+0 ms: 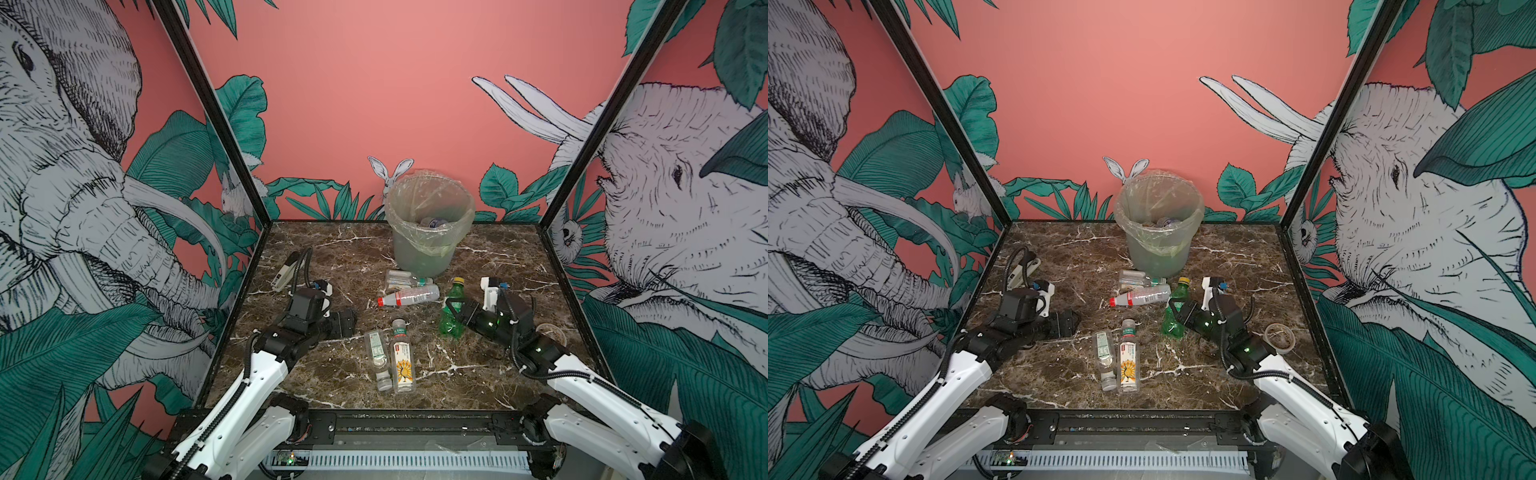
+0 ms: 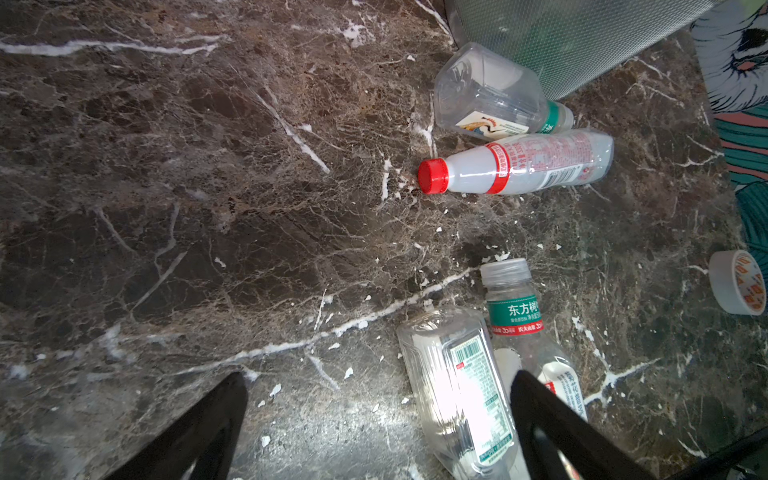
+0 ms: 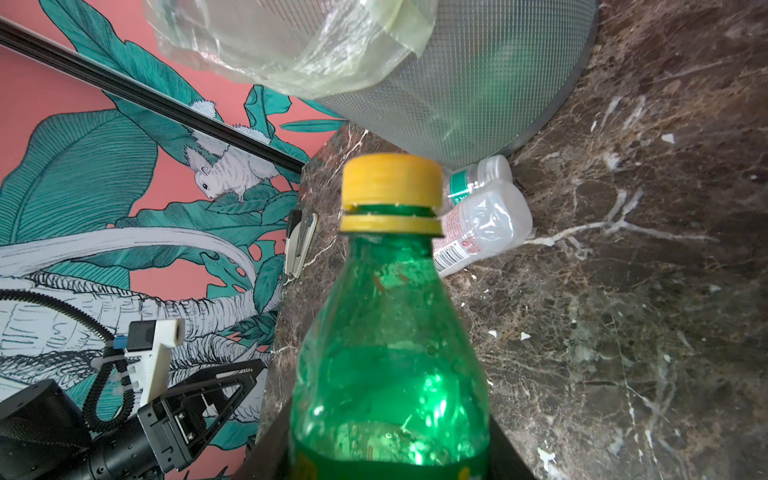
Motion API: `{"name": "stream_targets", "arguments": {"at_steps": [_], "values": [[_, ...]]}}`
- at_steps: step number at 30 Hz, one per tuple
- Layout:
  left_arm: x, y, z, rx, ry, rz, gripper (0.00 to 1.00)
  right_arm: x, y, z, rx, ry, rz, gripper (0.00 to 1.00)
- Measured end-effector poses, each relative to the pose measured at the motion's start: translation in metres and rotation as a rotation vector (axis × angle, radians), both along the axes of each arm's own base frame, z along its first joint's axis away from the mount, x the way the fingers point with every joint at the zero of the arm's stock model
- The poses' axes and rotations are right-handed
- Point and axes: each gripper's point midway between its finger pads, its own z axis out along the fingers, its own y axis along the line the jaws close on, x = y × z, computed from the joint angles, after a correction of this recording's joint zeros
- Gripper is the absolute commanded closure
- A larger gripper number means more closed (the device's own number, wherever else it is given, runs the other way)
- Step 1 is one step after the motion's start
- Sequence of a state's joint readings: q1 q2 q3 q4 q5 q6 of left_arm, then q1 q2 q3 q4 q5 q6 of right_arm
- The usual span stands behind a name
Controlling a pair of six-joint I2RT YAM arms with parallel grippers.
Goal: Throw the plastic bottles in the bin
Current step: 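Lift the green bottle with the right gripper and carry it toward the bin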
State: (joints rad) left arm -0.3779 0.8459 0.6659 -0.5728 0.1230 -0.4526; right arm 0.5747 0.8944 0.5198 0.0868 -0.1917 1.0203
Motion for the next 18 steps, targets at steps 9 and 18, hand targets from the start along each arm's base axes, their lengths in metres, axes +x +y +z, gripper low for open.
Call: {"name": "stream_targets", "arguments": {"at_steps": [9,18], "values": [[0.0,0.0,0.0,-0.001,-0.001,0.0,0.01,0.012,-0.008,0.025,0.039,-0.045,-0.028,0.55],[-0.001,-0.001,0.002,-0.008,-0.003,-0.006,0.01,0.028,-0.011,0.06,0.089,-0.116,-0.044,0.55]]}}
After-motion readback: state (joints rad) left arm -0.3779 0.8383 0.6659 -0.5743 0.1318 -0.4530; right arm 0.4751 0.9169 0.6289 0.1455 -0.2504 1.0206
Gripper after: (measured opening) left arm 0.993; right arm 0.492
